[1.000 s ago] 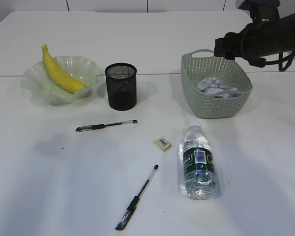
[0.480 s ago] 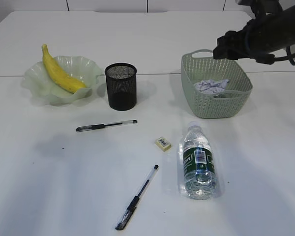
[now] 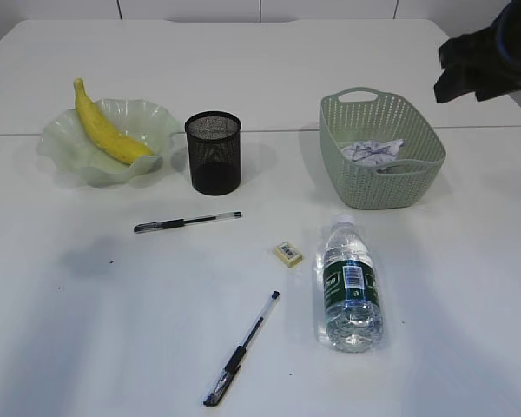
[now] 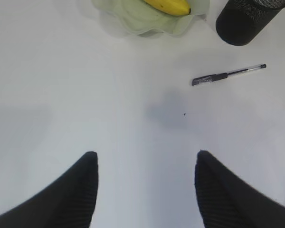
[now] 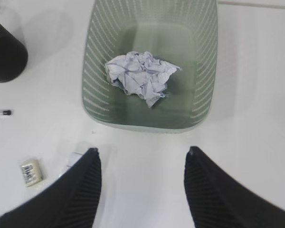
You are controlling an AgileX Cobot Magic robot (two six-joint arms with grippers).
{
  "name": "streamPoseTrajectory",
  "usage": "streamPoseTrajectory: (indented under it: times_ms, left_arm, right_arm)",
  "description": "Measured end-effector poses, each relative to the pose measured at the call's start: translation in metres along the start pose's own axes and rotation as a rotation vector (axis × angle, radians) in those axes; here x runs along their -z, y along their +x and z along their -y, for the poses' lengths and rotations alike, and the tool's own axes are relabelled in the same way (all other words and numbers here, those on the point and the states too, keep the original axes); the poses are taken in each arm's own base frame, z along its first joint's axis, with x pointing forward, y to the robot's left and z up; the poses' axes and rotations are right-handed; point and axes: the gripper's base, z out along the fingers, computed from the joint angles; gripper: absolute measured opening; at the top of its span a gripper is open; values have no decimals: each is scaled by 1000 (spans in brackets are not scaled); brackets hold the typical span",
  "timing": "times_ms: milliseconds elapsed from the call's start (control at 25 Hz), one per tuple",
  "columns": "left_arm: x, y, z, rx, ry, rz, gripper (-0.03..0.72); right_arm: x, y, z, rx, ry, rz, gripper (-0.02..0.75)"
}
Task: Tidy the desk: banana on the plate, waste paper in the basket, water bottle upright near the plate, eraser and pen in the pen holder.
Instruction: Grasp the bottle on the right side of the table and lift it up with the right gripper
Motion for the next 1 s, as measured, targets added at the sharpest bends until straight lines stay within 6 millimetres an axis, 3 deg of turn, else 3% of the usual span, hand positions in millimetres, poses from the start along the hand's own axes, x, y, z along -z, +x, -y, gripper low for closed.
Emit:
streamPoseTrajectory:
  times_ms: [120,320,720,1000]
  left_arm:
    - [0,0,0,4,4,-1,454]
    - [0,1,1,9,12,-12,454]
    - [0,1,3,29,36,-12,454]
    - [0,1,4,33,40,-11,454]
  right_arm:
    - [33,-1,-5,-16,-11,30,415]
    - [60,10,-11,-16,-34,-49,415]
    - [66,27,-25,-51,-96,-233,416]
    - [65,31,-71,5,-163,-262,416]
